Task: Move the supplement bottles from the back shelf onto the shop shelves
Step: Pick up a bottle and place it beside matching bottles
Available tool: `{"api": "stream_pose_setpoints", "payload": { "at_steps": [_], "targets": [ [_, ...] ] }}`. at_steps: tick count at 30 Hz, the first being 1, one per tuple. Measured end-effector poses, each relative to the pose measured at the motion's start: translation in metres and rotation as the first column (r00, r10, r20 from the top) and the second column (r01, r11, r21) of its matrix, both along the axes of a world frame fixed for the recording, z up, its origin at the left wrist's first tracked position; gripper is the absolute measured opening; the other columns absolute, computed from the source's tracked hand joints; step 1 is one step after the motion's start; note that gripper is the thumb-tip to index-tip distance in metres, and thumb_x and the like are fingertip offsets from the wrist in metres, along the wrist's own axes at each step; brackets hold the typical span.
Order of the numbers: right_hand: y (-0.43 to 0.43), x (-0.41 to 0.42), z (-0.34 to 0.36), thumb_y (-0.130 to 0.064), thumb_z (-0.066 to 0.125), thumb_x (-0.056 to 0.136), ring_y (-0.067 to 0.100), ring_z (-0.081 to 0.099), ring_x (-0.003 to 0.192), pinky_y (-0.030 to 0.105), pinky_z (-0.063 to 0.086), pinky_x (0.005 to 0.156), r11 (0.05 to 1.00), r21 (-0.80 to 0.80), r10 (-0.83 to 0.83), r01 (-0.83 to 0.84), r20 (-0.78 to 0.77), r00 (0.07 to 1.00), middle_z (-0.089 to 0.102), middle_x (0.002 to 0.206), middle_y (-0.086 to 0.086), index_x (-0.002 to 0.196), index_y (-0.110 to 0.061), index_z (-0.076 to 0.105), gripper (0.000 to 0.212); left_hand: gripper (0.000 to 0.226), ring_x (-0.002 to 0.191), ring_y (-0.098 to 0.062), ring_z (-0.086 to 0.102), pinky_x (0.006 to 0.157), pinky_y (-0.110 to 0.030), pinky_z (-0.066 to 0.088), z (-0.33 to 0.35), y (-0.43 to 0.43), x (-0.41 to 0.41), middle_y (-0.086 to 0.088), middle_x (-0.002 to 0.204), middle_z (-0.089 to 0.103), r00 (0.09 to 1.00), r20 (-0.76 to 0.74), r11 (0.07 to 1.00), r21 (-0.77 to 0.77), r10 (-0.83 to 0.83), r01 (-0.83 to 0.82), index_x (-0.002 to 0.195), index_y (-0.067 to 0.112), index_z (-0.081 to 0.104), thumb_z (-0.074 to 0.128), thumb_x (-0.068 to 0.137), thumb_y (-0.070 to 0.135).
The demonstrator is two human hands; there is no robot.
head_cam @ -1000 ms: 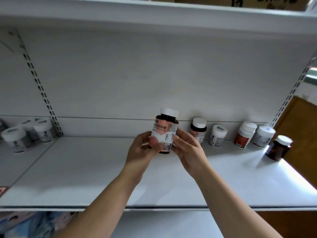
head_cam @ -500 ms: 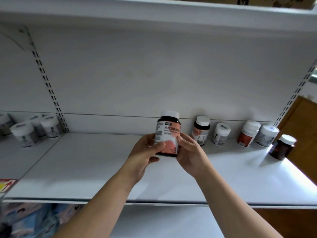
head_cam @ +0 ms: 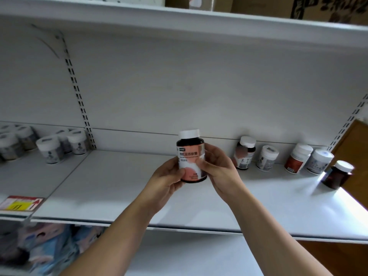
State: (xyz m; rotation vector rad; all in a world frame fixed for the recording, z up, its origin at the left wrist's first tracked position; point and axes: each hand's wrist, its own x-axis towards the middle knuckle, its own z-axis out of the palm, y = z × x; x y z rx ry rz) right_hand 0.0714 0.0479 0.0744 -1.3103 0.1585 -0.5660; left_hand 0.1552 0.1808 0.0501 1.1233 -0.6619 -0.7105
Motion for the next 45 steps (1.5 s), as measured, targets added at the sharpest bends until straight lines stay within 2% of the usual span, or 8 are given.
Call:
{"api": "stream_pose_setpoints", "payload": {
  "at_steps": [10, 15, 20, 23, 27, 31, 37, 45],
  "targets": [
    [0.105, 0.036, 0.002, 0.010, 0.051, 0.084, 0.020, 0.060, 0.098, 0.035, 0.048, 0.090, 0.973, 0.012, 0.232, -0.232, -0.019, 0.973, 0.066, 0.099, 0.003, 0.106, -0.017, 0.056, 0.035, 0.036, 0.084, -0.010, 0.067, 0.075, -0.021, 0.054, 0.004, 0.116, 0.007, 0.002, 0.094, 0.071, 0.960, 0.007, 0.960, 0.008, 0.279, -0.279, 0.116, 0.008, 0.054, 0.053, 0.083, -0.005],
    [0.202, 0.063, -0.002, 0.010, 0.052, 0.083, 0.013, 0.060, 0.091, 0.023, 0.051, 0.079, 0.863, 0.032, 0.504, -0.504, -0.024, 0.863, 0.065, 0.095, 0.000, 0.101, -0.017, 0.055, 0.033, 0.032, 0.072, -0.011, 0.065, 0.064, -0.023, 0.053, 0.007, 0.219, -0.013, 0.008, 0.081, 0.074, 0.817, 0.009, 0.816, 0.051, 0.576, -0.576, 0.103, 0.016, 0.057, 0.048, 0.084, -0.008],
    [0.316, 0.072, -0.007, 0.003, 0.059, 0.080, 0.013, 0.064, 0.088, 0.025, 0.055, 0.075, 0.710, 0.076, 0.702, -0.700, -0.001, 0.712, 0.066, 0.097, 0.002, 0.105, -0.016, 0.056, 0.031, 0.036, 0.093, -0.017, 0.062, 0.080, -0.030, 0.052, 0.017, 0.334, -0.043, 0.000, 0.097, 0.068, 0.662, 0.016, 0.657, 0.109, 0.749, -0.746, 0.114, 0.012, 0.055, 0.050, 0.085, -0.007],
    [0.388, 0.079, -0.008, -0.008, 0.063, 0.068, 0.017, 0.062, 0.095, 0.027, 0.054, 0.083, 0.627, 0.070, 0.777, -0.776, 0.023, 0.629, 0.067, 0.099, 0.003, 0.115, -0.010, 0.054, 0.048, 0.041, 0.100, -0.022, 0.058, 0.081, -0.026, 0.052, 0.019, 0.399, -0.055, -0.009, 0.108, 0.061, 0.565, 0.012, 0.561, 0.106, 0.825, -0.821, 0.125, 0.004, 0.047, 0.047, 0.086, -0.009],
    [0.480, 0.094, -0.003, -0.030, 0.087, 0.050, 0.016, 0.066, 0.095, 0.027, 0.055, 0.075, 0.533, 0.062, 0.845, -0.844, 0.011, 0.534, 0.071, 0.099, 0.001, 0.119, -0.010, 0.053, 0.079, 0.036, 0.096, -0.016, 0.061, 0.080, -0.024, 0.054, 0.022, 0.486, -0.055, -0.002, 0.104, 0.063, 0.502, 0.028, 0.499, 0.073, 0.864, -0.863, 0.116, 0.014, 0.052, 0.048, 0.087, -0.007],
    [0.569, 0.119, -0.004, -0.014, 0.067, 0.067, 0.023, 0.063, 0.105, 0.034, 0.052, 0.084, 0.538, 0.032, 0.842, -0.842, 0.000, 0.539, 0.068, 0.105, 0.003, 0.117, -0.016, 0.054, 0.052, 0.035, 0.102, -0.018, 0.062, 0.086, -0.031, 0.054, 0.027, 0.578, -0.033, -0.004, 0.110, 0.063, 0.484, 0.064, 0.478, 0.090, 0.873, -0.874, 0.112, 0.019, 0.055, 0.050, 0.087, -0.005],
    [0.663, 0.162, -0.010, -0.011, 0.065, 0.070, 0.029, 0.059, 0.111, 0.044, 0.048, 0.094, 0.580, 0.049, 0.814, -0.813, -0.011, 0.581, 0.065, 0.111, 0.008, 0.117, -0.017, 0.055, 0.048, 0.037, 0.098, -0.010, 0.062, 0.078, -0.023, 0.056, 0.025, 0.672, 0.015, 0.005, 0.105, 0.063, 0.504, 0.059, 0.497, 0.104, 0.862, -0.862, 0.104, 0.025, 0.055, 0.049, 0.087, -0.007],
    [0.726, 0.298, -0.028, 0.001, 0.057, 0.084, 0.020, 0.065, 0.100, 0.027, 0.055, 0.075, 0.621, 0.081, 0.782, -0.779, -0.006, 0.623, 0.066, 0.108, 0.005, 0.125, -0.013, 0.049, 0.044, 0.037, 0.104, -0.014, 0.061, 0.086, -0.026, 0.054, 0.009, 0.737, 0.155, 0.004, 0.106, 0.063, 0.550, 0.048, 0.544, 0.102, 0.834, -0.833, 0.115, 0.020, 0.053, 0.050, 0.087, -0.004]
  ]
}}
